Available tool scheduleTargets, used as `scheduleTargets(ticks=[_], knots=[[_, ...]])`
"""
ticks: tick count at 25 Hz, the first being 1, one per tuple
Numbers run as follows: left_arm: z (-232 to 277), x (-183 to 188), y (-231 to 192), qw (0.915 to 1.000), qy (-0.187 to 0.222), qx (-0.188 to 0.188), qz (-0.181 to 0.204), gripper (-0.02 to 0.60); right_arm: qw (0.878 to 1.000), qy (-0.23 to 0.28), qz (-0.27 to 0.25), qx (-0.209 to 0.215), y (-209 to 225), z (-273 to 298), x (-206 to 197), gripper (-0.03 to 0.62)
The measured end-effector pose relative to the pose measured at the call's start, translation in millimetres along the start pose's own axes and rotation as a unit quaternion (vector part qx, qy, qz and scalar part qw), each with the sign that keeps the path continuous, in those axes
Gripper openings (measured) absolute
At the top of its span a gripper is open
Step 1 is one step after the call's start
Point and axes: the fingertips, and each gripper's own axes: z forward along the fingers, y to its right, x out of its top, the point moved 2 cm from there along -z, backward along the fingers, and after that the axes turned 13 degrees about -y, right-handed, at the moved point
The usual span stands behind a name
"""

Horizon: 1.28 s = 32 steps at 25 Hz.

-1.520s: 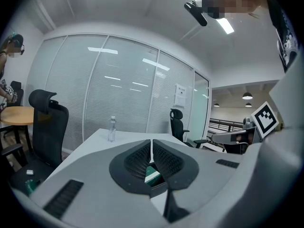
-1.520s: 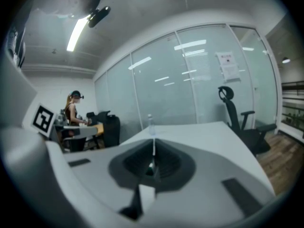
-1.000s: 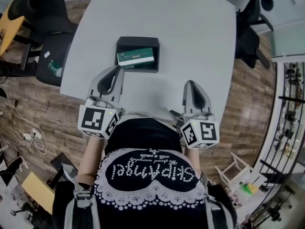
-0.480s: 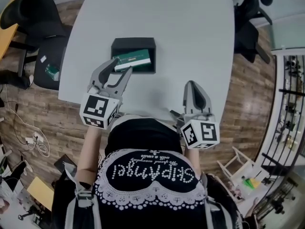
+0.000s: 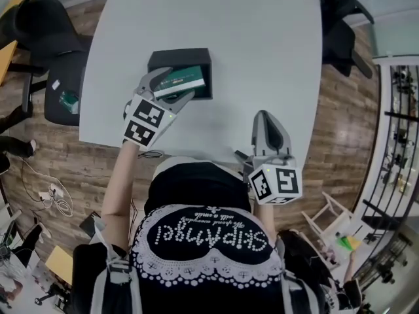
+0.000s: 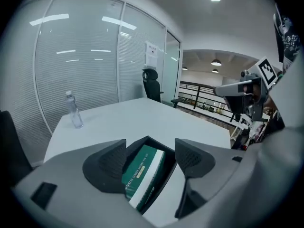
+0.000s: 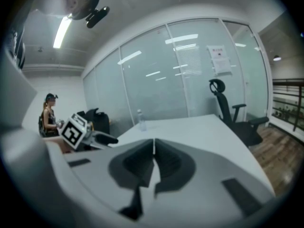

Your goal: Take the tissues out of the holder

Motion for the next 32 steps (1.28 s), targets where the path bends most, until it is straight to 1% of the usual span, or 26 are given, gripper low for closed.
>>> scheduleTargets(ticks=[2, 6, 10, 12, 14, 18, 22, 26, 30, 32], knots=[[16.2, -7.8, -5.2, 0.9996, -0.027, -0.008, 0.003, 0.330, 1.000, -0.003, 0.003, -0.002, 0.6, 1.7, -1.3, 0.034], [43.5, -26.3, -11.1, 0.9960, -0.084, -0.017, 0.025, 0.346, 1.000, -0.009, 0.008, -0.004, -0.7, 5.6, -4.1, 0.032], [65.0, -36.0, -5.9, 0.9916, -0.115, -0.052, 0.028, 0.354, 1.000, -0.017, 0.011, -0.005, -0.3, 12.3, -5.1, 0.033], [72.8, -40.3, -4.0, 0.9896, -0.127, -0.061, 0.031, 0.357, 1.000, -0.020, 0.013, -0.005, -0.7, 14.6, -4.4, 0.034], [78.6, -43.0, -3.3, 0.9885, -0.133, -0.062, 0.036, 0.359, 1.000, -0.022, 0.013, -0.005, -0.4, 16.8, -3.6, 0.034], [82.0, -49.7, -2.8, 0.9853, -0.154, -0.065, 0.033, 0.362, 1.000, -0.024, 0.012, -0.006, -0.2, 19.0, -1.0, 0.034], [88.3, -63.4, -6.1, 0.9755, -0.205, -0.052, 0.061, 0.366, 1.000, -0.027, 0.017, -0.003, 1.1, 23.0, 0.3, 0.033], [96.9, -66.9, -8.6, 0.9732, -0.215, -0.055, 0.061, 0.367, 0.999, -0.028, 0.032, 0.005, 0.8, 27.1, -0.6, 0.034], [100.3, -68.9, -9.9, 0.9708, -0.224, -0.059, 0.060, 0.365, 0.999, -0.028, 0.030, 0.001, 1.6, 28.1, 0.3, 0.034], [100.5, -69.0, -9.9, 0.9711, -0.224, -0.057, 0.061, 0.365, 0.999, -0.028, 0.030, 0.000, 2.0, 28.5, 0.7, 0.032]])
